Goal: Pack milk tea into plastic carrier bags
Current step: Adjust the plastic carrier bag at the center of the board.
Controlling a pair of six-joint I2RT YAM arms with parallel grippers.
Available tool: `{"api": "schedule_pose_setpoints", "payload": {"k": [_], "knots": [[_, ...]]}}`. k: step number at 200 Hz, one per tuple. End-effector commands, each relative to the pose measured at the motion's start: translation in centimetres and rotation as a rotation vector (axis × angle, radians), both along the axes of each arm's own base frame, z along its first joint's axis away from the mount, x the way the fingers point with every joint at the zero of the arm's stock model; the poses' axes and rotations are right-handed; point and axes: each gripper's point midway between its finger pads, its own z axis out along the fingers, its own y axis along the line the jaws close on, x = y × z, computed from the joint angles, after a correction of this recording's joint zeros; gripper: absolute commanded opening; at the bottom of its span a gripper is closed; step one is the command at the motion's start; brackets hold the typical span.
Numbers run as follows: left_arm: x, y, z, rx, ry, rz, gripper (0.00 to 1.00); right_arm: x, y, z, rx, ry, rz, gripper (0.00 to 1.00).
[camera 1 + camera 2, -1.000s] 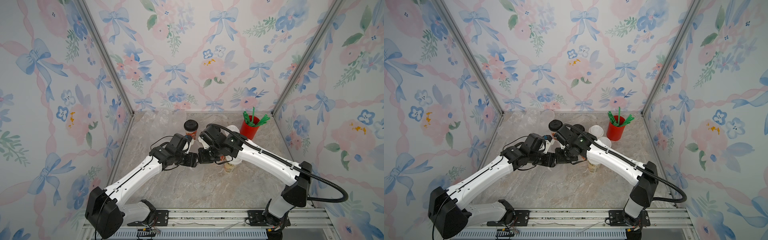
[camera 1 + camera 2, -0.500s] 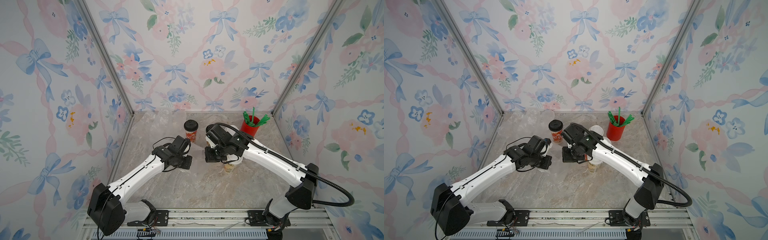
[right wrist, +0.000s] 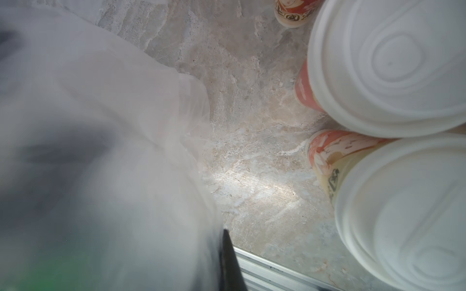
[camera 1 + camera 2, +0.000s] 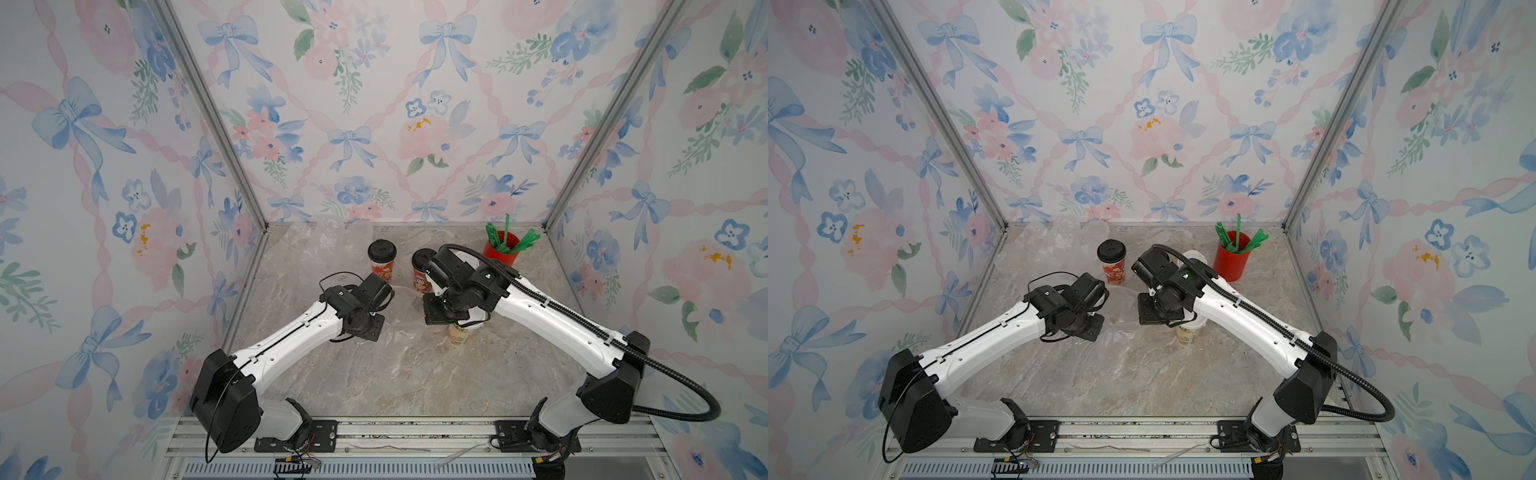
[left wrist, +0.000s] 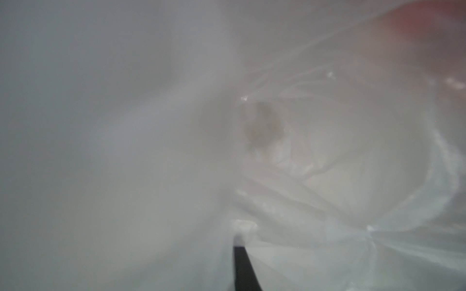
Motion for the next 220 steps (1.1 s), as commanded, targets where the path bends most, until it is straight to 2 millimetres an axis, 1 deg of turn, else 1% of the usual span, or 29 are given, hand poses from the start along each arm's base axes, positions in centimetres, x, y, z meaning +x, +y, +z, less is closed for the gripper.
{"api": "schedule_pose_setpoints", "payload": {"k": [1,20,31,43,55,64,78,96,124,138,163,184,203,220], "knots": [[0.0,1.7,0.5,0.085,-0.015,0.016,0.13,0.1,-2.1,0.6,-0.082,-0.027,-0.013,0.00],[0.3,2.4,0.8,0.120,-0.039,0.032,0.15,0.4,-3.2,0.5,-0.142,-0.047,-0.024,0.00],[0.3,3.0,0.5,0.159,-0.031,0.039,0.15,0.5,-3.6,0.6,-0.161,-0.052,-0.027,0.00],[0.3,3.0,0.2,0.170,-0.022,0.037,0.16,0.4,-3.4,0.6,-0.152,-0.051,-0.024,0.00],[0.5,2.5,0.5,0.145,-0.020,0.043,0.17,0.3,-2.4,0.5,-0.111,-0.041,-0.008,0.00],[0.5,1.8,0.9,0.100,-0.018,0.046,0.23,0.0,-1.7,0.2,-0.080,-0.026,0.001,0.00],[0.9,0.8,2.2,0.028,-0.045,0.049,0.31,-0.2,-0.5,-0.2,-0.032,-0.005,0.017,0.00],[1.4,-0.3,3.9,-0.068,-0.077,0.046,0.46,-0.6,0.7,-0.9,0.013,0.025,0.031,0.00],[1.8,-1.7,6.3,-0.223,-0.107,0.038,0.59,-0.8,1.3,-1.1,0.039,0.036,0.033,0.00],[1.9,-2.4,7.1,-0.298,-0.110,0.030,0.64,-0.8,1.4,-1.0,0.049,0.035,0.035,0.04],[2.2,-3.6,8.9,-0.456,-0.117,0.020,0.67,-0.8,1.7,-0.7,0.072,0.034,0.040,0.09],[2.6,-3.1,9.7,-0.522,-0.132,0.047,0.67,-0.9,1.8,-0.7,0.074,0.036,0.041,0.14],[2.9,-2.5,10.0,-0.562,-0.139,0.064,0.61,-0.8,1.7,-0.7,0.070,0.035,0.042,0.20],[2.8,-2.5,10.2,-0.598,-0.137,0.060,0.49,-0.7,1.6,-0.7,0.069,0.033,0.040,0.24]]}}
